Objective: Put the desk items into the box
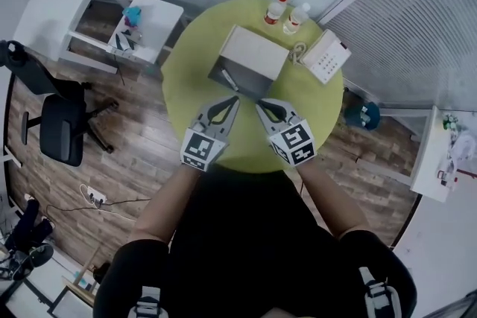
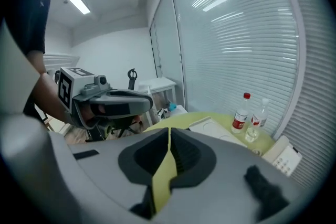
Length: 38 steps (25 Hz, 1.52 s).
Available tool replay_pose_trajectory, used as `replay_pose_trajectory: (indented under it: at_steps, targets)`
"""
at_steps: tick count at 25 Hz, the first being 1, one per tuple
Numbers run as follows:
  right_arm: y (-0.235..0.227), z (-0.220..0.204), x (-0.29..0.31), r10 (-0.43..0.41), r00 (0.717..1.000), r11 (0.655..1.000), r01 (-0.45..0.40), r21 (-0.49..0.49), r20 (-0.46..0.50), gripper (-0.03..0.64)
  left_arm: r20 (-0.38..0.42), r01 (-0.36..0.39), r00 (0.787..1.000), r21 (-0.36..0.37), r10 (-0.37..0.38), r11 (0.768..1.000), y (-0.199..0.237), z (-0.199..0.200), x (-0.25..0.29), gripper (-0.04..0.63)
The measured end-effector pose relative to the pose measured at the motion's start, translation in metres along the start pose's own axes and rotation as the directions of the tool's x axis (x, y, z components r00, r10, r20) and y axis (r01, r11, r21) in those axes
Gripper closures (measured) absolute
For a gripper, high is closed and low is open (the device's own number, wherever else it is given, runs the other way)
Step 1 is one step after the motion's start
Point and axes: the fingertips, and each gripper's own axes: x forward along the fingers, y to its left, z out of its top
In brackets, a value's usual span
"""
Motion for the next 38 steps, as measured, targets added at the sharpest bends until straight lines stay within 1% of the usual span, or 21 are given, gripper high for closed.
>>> replay_pose_trajectory:
  at_steps: [3, 5, 7, 9, 11, 15, 18, 24, 34, 38]
  targets:
    - [-0.004, 0.014, -0.029, 0.005, 0.997, 1.000, -0.004, -0.013, 0.072, 0.594, 0.019, 0.017, 1.000, 0.007, -0.017, 1.000, -0.027, 0.019, -0.001, 0.589]
    - [-0.005, 0.029, -0.046, 0.011, 0.989, 0.999, -0.006, -0.036, 0.146, 0.597, 0.032, 0.032, 0.999, 0.010, -0.033, 0.999, -0.042, 0.030, -0.001, 0.589]
    - [-0.003, 0.046, -0.062, 0.028, 0.973, 0.998, -0.014, -0.064, 0.229, 0.598, 0.047, 0.041, 0.998, 0.019, -0.042, 0.999, -0.053, 0.042, -0.002, 0.589]
    - [0.000, 0.057, -0.077, 0.045, 0.956, 0.996, -0.021, -0.087, 0.288, 0.599, 0.068, 0.042, 0.997, 0.019, -0.043, 0.999, -0.062, 0.054, -0.002, 0.589]
    - [0.000, 0.066, -0.090, 0.056, 0.941, 0.995, -0.023, -0.102, 0.334, 0.600, 0.090, 0.041, 0.995, 0.022, -0.043, 0.999, -0.068, 0.068, 0.000, 0.589]
    - [-0.004, 0.076, -0.105, 0.067, 0.914, 0.993, -0.022, -0.117, 0.399, 0.600, 0.129, 0.041, 0.990, 0.062, -0.049, 0.997, -0.076, 0.090, 0.007, 0.589]
    - [-0.007, 0.081, -0.112, 0.071, 0.904, 0.992, -0.018, -0.128, 0.421, 0.600, 0.137, 0.043, 0.989, 0.078, -0.053, 0.996, -0.080, 0.098, 0.012, 0.589]
    - [-0.014, 0.085, -0.123, 0.069, 0.893, 0.991, -0.009, -0.137, 0.444, 0.600, 0.157, 0.042, 0.986, 0.111, -0.060, 0.993, -0.092, 0.102, 0.019, 0.589]
    - [-0.016, 0.082, -0.125, 0.081, 0.897, 0.988, -0.015, -0.152, 0.435, 0.600, 0.146, 0.048, 0.987, 0.084, -0.060, 0.995, -0.096, 0.099, 0.023, 0.589]
    - [-0.013, 0.079, -0.126, 0.080, 0.897, 0.988, -0.015, -0.151, 0.434, 0.600, 0.162, 0.046, 0.985, 0.100, -0.062, 0.994, -0.097, 0.100, 0.022, 0.589]
